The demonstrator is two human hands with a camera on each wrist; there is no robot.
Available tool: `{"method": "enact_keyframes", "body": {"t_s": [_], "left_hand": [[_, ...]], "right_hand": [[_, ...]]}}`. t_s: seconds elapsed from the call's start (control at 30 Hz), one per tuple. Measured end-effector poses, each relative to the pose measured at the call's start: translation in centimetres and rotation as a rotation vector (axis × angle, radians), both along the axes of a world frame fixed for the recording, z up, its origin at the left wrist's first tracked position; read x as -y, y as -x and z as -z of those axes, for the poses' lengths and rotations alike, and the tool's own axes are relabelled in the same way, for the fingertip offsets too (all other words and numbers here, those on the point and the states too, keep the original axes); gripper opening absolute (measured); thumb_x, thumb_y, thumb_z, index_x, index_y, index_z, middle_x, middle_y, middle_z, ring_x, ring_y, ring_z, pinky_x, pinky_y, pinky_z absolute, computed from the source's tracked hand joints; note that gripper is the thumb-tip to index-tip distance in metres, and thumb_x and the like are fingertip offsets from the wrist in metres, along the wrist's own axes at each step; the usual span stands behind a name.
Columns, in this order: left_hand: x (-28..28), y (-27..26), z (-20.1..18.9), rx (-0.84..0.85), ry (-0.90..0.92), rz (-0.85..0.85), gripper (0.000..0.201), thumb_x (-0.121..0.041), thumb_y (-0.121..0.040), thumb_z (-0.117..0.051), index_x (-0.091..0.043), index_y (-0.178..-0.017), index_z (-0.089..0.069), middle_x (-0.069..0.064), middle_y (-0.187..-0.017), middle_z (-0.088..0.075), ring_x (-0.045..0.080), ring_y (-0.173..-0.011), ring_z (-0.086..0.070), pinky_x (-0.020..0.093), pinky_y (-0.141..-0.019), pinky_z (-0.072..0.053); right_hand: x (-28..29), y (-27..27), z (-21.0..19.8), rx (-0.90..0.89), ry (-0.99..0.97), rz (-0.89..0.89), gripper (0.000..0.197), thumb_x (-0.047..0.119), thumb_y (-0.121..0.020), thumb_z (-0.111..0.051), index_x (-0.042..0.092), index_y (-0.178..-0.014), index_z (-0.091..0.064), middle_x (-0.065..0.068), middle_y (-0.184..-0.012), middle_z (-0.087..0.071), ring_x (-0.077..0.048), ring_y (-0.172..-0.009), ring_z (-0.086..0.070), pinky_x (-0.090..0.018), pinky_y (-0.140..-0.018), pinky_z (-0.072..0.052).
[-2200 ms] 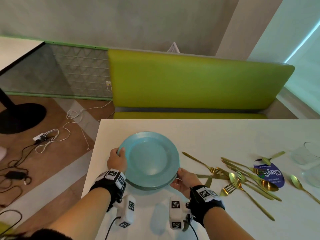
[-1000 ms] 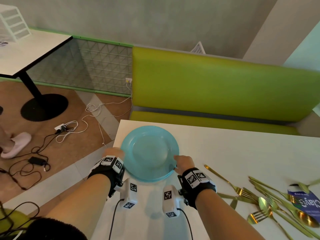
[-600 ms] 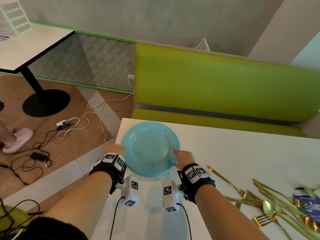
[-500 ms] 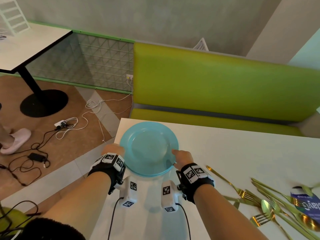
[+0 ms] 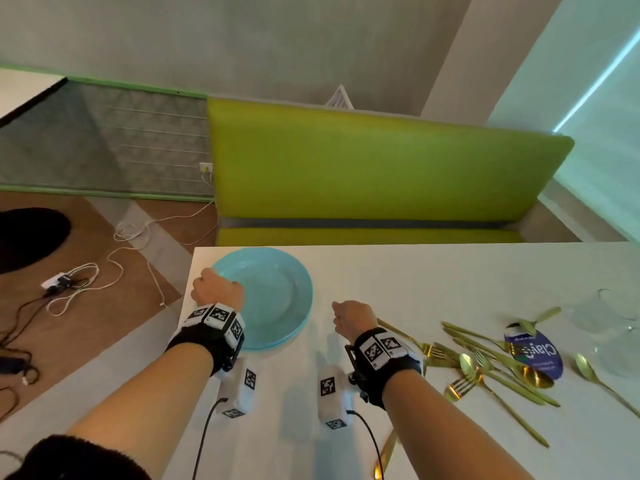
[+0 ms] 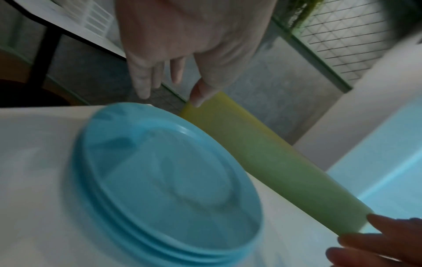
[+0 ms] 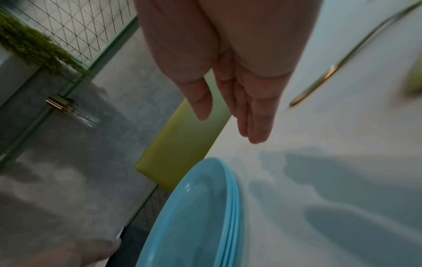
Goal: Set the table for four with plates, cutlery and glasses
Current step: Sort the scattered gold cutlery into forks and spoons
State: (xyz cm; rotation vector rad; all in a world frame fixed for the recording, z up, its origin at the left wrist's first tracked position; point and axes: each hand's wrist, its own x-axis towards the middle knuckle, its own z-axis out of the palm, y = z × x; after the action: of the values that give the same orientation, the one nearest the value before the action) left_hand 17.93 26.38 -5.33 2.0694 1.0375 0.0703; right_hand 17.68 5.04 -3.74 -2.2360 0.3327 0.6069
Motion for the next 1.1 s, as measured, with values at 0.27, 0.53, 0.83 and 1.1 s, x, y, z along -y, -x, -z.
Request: {"method": "enact_keyframes", "body": {"t_s": [0.27, 0.53, 0.83, 1.1], "left_hand": [[11.8, -0.6, -1.7, 0.116, -0.055, 0.498, 0.034, -0.009, -0.089, -0.051, -0.005, -0.122, -0.054, 0.020, -0.130, -0.048, 0.035, -0.122, -0.046, 0.038, -0.102, -0.037], [22.3, -0.6, 0.8, -0.099, -0.138, 1.028, 0.035, -0.012, -0.093, -0.043, -0.014, -0.127, -0.051, 0.012, -0.134, -0.048, 0.028, -0.126, -0.045, 0.034, -0.102, -0.041], [28.2, -1.9, 4.5, -0.195, -0.336, 1.288, 0.047, 0.001, -0.089, -0.036, -0.017, -0.127, -0.057, 0.009, -0.131, -0.046, 0.026, -0.128, -0.040, 0.035, -0.100, -0.041], [28.8, -3.1, 5.4, -0.086, -0.413, 1.301, 0.028, -0.007, -0.095, -0.042, -0.011, -0.111, -0.065, 0.008, -0.117, -0.056, 0.021, -0.114, -0.050, 0.028, -0.091, -0.045]], "right_hand": [[11.7, 4.9, -3.8, -0.037, -0.390, 0.573, 0.025, 0.001, -0.094, -0.042, 0.008, -0.071, -0.051, -0.006, -0.061, -0.053, -0.017, -0.051, -0.048, -0.025, -0.051, -0.039], [22.2, 7.5, -1.9, -0.037, -0.231, 0.672, 0.012, 0.012, -0.093, -0.052, 0.009, -0.083, -0.058, -0.005, -0.073, -0.058, -0.016, -0.060, -0.052, -0.027, -0.056, -0.045], [26.0, 7.6, 1.1, -0.089, -0.160, 0.627, 0.018, 0.016, -0.095, -0.050, 0.014, -0.078, -0.056, -0.004, -0.072, -0.058, -0.015, -0.058, -0.052, -0.025, -0.055, -0.043], [26.9, 6.4, 1.5, -0.119, -0.156, 0.539, 0.018, 0.018, -0.096, -0.049, 0.014, -0.080, -0.055, -0.002, -0.071, -0.057, -0.014, -0.057, -0.051, -0.022, -0.053, -0.044]]}}
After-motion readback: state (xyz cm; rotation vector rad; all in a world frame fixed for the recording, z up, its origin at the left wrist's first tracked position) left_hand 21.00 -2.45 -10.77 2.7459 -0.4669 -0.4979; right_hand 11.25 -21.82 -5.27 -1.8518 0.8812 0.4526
